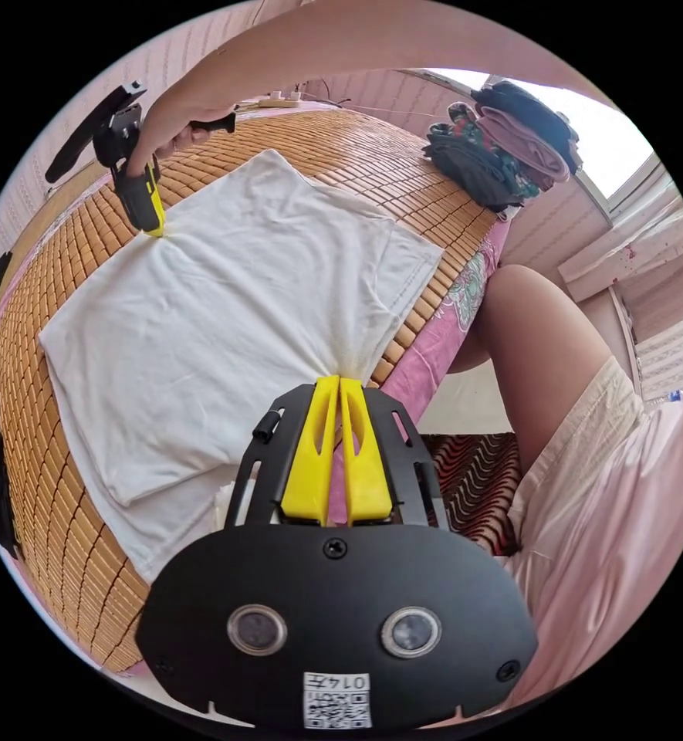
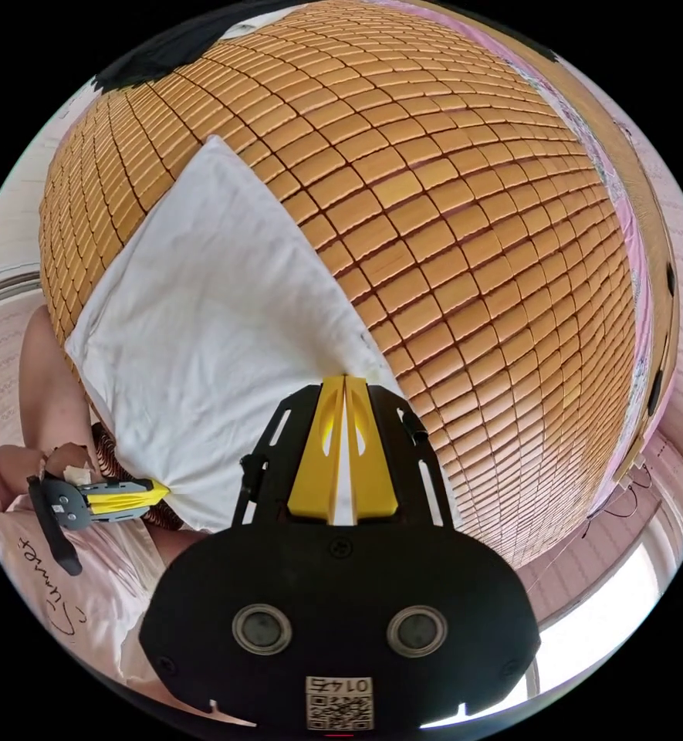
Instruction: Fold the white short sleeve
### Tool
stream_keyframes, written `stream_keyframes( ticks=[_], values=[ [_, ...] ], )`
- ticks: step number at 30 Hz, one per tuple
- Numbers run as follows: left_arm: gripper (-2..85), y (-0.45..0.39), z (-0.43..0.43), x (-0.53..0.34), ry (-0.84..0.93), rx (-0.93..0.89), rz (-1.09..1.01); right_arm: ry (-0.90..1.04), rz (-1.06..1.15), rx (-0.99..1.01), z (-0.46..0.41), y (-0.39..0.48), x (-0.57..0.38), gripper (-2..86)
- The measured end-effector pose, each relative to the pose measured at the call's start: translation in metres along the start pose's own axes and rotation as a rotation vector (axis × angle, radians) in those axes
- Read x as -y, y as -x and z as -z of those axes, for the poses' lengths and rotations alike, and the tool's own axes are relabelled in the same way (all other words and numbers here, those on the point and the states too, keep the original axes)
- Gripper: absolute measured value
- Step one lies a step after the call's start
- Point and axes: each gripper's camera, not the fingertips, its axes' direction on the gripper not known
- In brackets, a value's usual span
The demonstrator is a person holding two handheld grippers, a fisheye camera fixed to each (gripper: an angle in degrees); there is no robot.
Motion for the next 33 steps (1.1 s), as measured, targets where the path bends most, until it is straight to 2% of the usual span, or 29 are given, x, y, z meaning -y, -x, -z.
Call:
stream_keyframes(
  ticks=[2, 7, 9, 11, 14, 17, 20, 22, 26, 29, 33],
  values=[
    [-1.0, 0.000, -0.003, 0.000, -0.004, -0.012, 0.008, -0.036, -0.027, -0.053, -0.002, -0.007, 0.000, -0.5],
    [-0.9, -0.005, -0.009, -0.003, -0.024, -0.008, 0.013, -0.054, -0.061, -0.007, -0.024, -0.020, -0.019, -0.5],
    [-0.6, -0.009, -0.008, -0.006, -0.048, 0.016, 0.040, -0.179, -0.133, 0.027, -0.021, -0.028, -0.053, -0.4],
    [-0.2, -0.018, -0.002, -0.011, -0.084, 0.033, -0.001, -0.422, -0.258, 0.139, -0.018, -0.034, -0.134, -0.1],
    [2.2, -0.037, 0.010, -0.016, -0.194, 0.058, -0.055, -0.569, -0.428, 0.168, -0.054, -0.024, -0.252, 0.6],
    [6.9, -0.053, 0.014, -0.009, -0.275, 0.031, -0.103, -0.486, -0.609, 0.243, -0.121, -0.003, -0.344, 2.8],
    [9.2, -0.063, 0.001, 0.012, -0.265, -0.062, -0.168, -0.451, -0.715, 0.370, -0.180, 0.021, -0.407, 7.5],
    [11.5, -0.071, -0.008, 0.025, -0.268, -0.047, -0.185, -0.456, -0.766, 0.424, -0.209, 0.028, -0.431, 8.6],
    [17.8, -0.085, -0.031, 0.060, -0.237, -0.019, -0.186, -0.521, -0.789, 0.525, -0.255, 0.027, -0.462, 6.0],
    [18.6, -0.096, -0.047, 0.084, -0.188, -0.025, -0.219, -0.526, -0.799, 0.536, -0.282, 0.019, -0.477, 2.2],
    [18.5, -0.107, -0.059, 0.103, -0.168, 0.001, -0.282, -0.566, -0.837, 0.506, -0.307, 0.011, -0.505, 3.1]
  ],
)
